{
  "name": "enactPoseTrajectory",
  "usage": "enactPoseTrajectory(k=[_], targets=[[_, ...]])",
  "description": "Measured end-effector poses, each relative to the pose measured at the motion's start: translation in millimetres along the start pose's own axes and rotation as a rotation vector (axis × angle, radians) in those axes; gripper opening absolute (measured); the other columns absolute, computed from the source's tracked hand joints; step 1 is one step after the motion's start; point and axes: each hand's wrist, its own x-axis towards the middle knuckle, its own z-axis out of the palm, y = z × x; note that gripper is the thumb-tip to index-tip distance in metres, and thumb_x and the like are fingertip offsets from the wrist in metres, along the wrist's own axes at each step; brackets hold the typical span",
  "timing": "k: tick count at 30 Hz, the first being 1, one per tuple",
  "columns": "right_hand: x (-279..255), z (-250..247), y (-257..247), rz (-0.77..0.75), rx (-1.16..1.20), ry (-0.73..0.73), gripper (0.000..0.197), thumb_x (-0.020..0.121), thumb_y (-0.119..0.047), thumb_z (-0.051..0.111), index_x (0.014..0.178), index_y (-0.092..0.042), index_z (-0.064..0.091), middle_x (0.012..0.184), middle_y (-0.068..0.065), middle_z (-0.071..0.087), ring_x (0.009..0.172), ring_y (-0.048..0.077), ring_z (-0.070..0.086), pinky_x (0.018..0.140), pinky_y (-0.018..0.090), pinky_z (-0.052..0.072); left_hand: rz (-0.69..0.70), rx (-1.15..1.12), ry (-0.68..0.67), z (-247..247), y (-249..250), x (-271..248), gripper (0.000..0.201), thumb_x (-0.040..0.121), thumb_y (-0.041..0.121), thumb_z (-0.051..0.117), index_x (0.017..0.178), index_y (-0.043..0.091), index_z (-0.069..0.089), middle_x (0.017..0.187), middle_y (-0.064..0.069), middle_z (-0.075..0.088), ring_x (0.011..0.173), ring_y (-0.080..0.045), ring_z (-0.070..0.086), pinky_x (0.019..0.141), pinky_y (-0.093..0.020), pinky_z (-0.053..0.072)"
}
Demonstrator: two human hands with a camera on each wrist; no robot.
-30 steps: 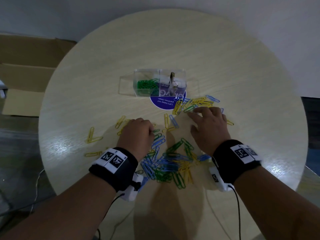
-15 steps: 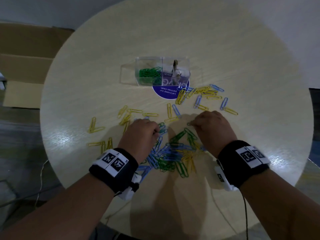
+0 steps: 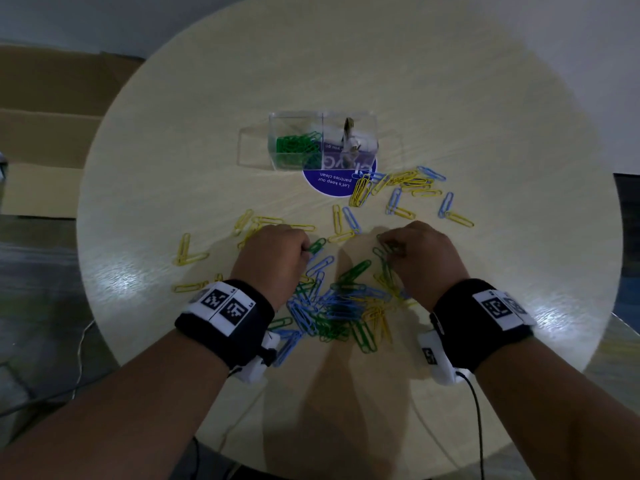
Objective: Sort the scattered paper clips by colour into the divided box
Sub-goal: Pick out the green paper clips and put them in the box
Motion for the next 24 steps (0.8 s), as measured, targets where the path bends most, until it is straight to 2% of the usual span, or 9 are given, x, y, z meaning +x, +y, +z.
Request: enactPoseTrajectory(k=[3,6,8,10,12,15,18,21,24], targets=[[3.7,-0.9,-0.2,0.074,0.041,-0.005,0.025,0.076,-0.016,0.066,0.1,-0.017,0.072,0.097,0.015,0.066,0.09,0.037,0.062,0.081,0.041,0.051,-0.052,-0.039,-0.013,-3.3,1.2,3.1,0.008,0.082,0.021,0.068,0.082,0.013,0.067,0.083,-0.006,0.061,0.086,-0.029,0.057,0.07,-0.034,0.041],[5.1,-1.3,-5.6,0.117,0.041,-0.02,0.026,0.074,-0.023,0.07,0.099,-0.016,0.069,0.098,0.012,0.066,0.092,0.034,0.061,0.079,0.036,0.05,-0.107,-0.083,-0.053,-6.3,4.2,7.0,0.009,0.079,0.019,0.07,0.084,0.012,0.067,0.088,-0.008,0.062,0.088,-0.029,0.057,0.075,-0.036,0.045],[6.1,-1.9,-9.1,0.17,0.043,-0.053,0.024,0.075,-0.021,0.068,0.099,-0.018,0.066,0.099,0.009,0.067,0.093,0.033,0.06,0.076,0.035,0.049,-0.12,-0.097,-0.08,-7.9,5.8,9.3,0.009,0.081,0.018,0.069,0.086,0.012,0.064,0.089,-0.008,0.064,0.087,-0.028,0.058,0.072,-0.033,0.044],[9.8,-3.7,-11.6,0.218,0.076,-0.093,0.015,0.077,-0.02,0.062,0.092,-0.022,0.064,0.099,0.007,0.068,0.091,0.032,0.061,0.077,0.039,0.052,-0.132,-0.12,-0.061,-10.5,5.4,10.5,0.009,0.081,0.015,0.067,0.089,0.012,0.062,0.087,-0.006,0.064,0.084,-0.028,0.058,0.068,-0.031,0.04],[14.6,-5.7,-13.6,0.232,0.072,-0.129,0.008,0.078,-0.021,0.06,0.085,-0.024,0.063,0.1,0.007,0.067,0.09,0.032,0.061,0.079,0.039,0.052,-0.108,-0.141,0.003,-13.1,6.7,9.7,0.015,0.082,0.011,0.065,0.097,0.012,0.064,0.089,-0.006,0.064,0.086,-0.026,0.06,0.068,-0.027,0.037],[18.6,-9.3,-12.0,0.219,0.042,-0.133,0.009,0.081,-0.019,0.059,0.088,-0.021,0.064,0.102,0.009,0.066,0.095,0.032,0.059,0.08,0.037,0.05,-0.016,-0.182,0.061,-11.9,23.2,4.7,0.022,0.086,0.011,0.061,0.107,0.013,0.068,0.093,-0.008,0.062,0.087,-0.024,0.058,0.073,-0.027,0.038],[17.4,-13.8,-3.7,0.229,0.077,-0.085,0.014,0.084,-0.017,0.054,0.094,-0.019,0.064,0.095,0.01,0.068,0.088,0.033,0.062,0.075,0.037,0.051,0.08,-0.158,-0.016,4.5,46.4,-0.7,0.017,0.088,0.017,0.06,0.1,0.012,0.071,0.09,-0.01,0.062,0.088,-0.03,0.059,0.075,-0.037,0.046],[13.9,-15.3,2.4,0.236,0.092,-0.043,0.02,0.086,-0.017,0.053,0.1,-0.017,0.067,0.098,0.008,0.069,0.09,0.031,0.061,0.075,0.034,0.049,0.12,-0.041,-0.097,17.0,61.4,-1.1,0.016,0.089,0.02,0.06,0.099,0.01,0.068,0.092,-0.012,0.061,0.09,-0.034,0.057,0.07,-0.037,0.041],[11.7,-14.5,3.6,0.227,0.09,-0.024,0.02,0.086,-0.018,0.056,0.1,-0.018,0.069,0.102,0.007,0.07,0.094,0.03,0.061,0.078,0.035,0.049,0.139,0.077,-0.13,18.3,67.0,1.8,0.014,0.091,0.018,0.058,0.102,0.011,0.065,0.098,-0.012,0.059,0.095,-0.035,0.054,0.073,-0.041,0.041]])
